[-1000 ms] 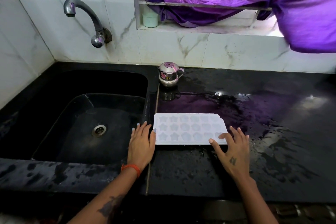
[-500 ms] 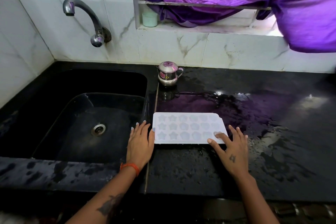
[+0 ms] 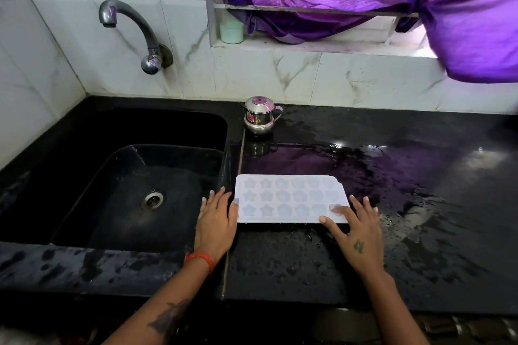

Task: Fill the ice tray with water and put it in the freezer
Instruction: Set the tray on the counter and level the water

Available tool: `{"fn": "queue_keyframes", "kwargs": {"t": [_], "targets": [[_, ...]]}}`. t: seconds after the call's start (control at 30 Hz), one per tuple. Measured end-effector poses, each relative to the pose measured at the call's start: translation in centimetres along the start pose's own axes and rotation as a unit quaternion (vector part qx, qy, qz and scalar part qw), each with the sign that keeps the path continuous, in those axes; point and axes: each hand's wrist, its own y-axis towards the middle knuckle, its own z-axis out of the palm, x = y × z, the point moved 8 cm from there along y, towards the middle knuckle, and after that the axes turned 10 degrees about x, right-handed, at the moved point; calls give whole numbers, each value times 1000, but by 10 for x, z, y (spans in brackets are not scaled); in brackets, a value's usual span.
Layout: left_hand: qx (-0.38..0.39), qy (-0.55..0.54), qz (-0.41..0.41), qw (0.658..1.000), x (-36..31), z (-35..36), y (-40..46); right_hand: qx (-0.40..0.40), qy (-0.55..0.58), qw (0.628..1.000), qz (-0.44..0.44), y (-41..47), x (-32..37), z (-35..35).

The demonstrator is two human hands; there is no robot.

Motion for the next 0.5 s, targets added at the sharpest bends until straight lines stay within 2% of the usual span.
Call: {"fn": "queue_keyframes", "kwargs": {"t": [0.5], "targets": [[0,2,-2,1000,-2,0,0,20,77,997,3,1,1,0]]}}
